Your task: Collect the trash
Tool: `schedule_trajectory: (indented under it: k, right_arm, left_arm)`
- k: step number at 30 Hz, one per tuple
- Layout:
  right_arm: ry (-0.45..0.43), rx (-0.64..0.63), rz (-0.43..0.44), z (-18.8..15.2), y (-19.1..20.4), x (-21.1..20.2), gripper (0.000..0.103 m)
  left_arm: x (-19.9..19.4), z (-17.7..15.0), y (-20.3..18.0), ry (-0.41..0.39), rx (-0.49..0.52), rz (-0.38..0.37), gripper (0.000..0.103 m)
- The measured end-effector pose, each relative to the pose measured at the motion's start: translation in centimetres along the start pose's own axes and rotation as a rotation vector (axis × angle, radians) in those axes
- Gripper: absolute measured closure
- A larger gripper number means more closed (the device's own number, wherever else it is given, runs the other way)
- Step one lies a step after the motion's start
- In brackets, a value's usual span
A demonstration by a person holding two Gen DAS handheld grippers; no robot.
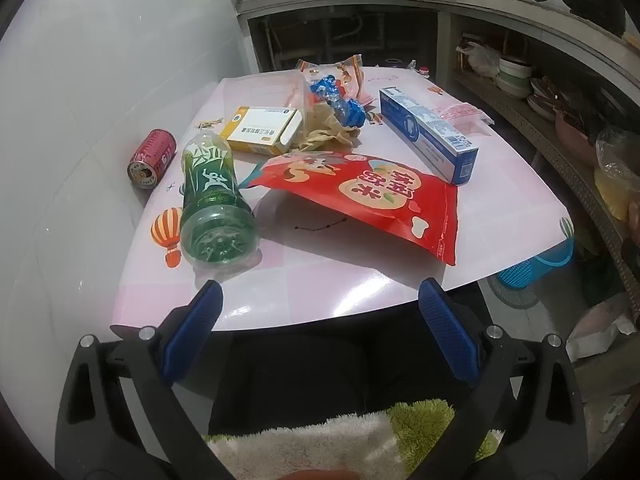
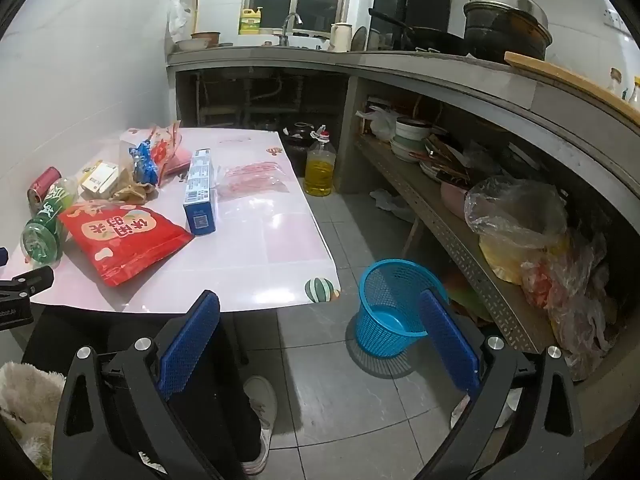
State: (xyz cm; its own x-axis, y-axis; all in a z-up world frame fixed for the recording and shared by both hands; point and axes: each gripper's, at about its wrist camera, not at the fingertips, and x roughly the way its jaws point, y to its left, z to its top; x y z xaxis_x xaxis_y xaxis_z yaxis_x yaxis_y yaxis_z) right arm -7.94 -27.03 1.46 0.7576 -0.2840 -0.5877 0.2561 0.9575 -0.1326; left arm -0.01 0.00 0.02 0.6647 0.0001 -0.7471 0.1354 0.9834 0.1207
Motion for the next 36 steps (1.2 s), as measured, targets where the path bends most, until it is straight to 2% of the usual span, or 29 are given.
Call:
schedule_trajectory:
  k: [36]
  right_arm:
    - [-0.011, -0.002, -0.004, 0.26, 0.29, -0.44, 0.006]
  left_arm:
    - [0.15, -0.13, 0.39, 0.007, -0.013, -0.016, 0.009]
